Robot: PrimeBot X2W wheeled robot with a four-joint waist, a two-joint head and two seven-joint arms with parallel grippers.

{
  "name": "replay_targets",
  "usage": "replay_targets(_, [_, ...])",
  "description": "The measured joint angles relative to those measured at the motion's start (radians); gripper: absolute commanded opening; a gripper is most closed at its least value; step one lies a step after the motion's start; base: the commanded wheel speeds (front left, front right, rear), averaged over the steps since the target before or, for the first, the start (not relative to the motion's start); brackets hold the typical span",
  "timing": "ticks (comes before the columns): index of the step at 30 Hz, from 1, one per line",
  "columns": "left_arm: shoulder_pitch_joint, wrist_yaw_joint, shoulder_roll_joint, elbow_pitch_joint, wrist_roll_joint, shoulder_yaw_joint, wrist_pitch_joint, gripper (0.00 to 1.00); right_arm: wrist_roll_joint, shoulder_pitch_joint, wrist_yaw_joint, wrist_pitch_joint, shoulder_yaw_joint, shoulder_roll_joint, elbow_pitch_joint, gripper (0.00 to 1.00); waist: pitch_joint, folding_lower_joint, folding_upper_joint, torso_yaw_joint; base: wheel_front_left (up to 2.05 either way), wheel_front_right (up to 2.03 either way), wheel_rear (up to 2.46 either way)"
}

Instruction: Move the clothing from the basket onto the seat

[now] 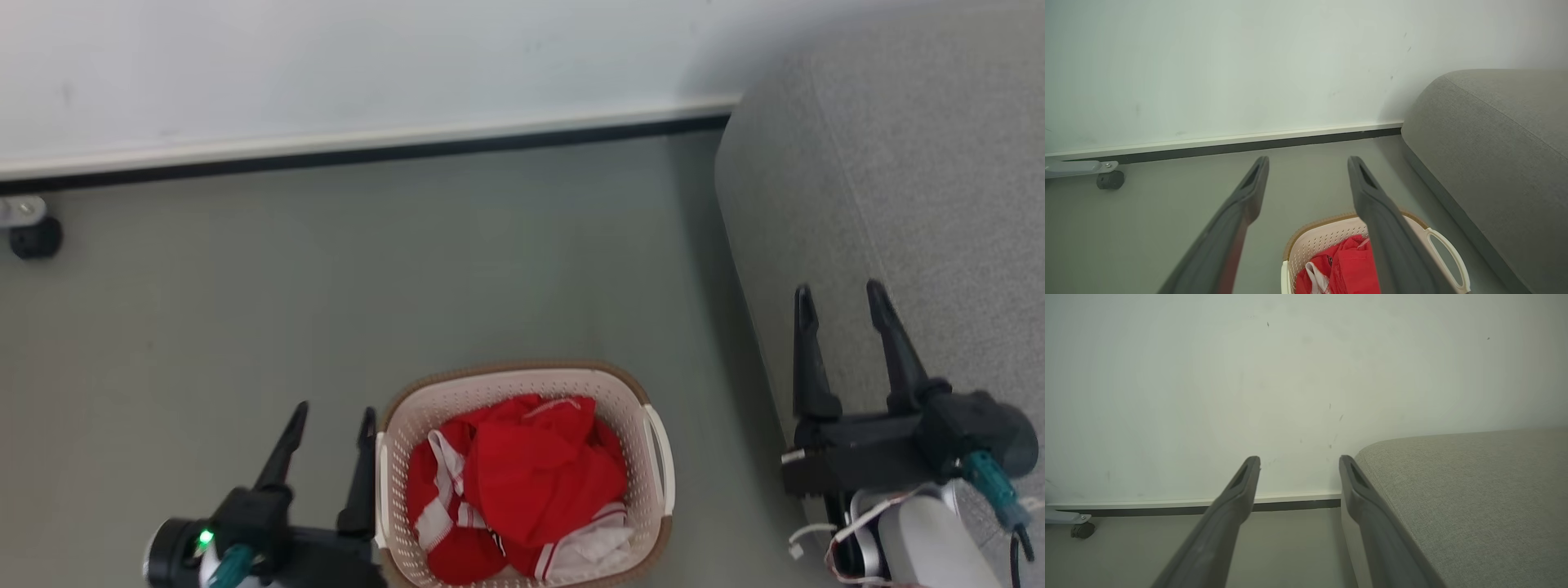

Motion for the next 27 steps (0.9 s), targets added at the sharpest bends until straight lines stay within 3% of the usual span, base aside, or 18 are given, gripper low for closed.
replay_targets(18, [-0.239,-0.062,-0.05,0.184,0.12,-0.185,0.099,1.0,0.006,-0.257,-0.007,0.0,-0.041,-0.002,-0.054,1.0,0.26,0.0001,0.0001,-0.076,0.0,0.0,0.0])
replay_targets(27, [-0.357,-0.08,-0.05,0.288,0.175,-0.225,0.145,1.0,0.007,-0.371,-0.007,0.0,-0.027,0.001,-0.077,1.0,0.41,0.0,0.0001,-0.111,0.0,0.0,0.0])
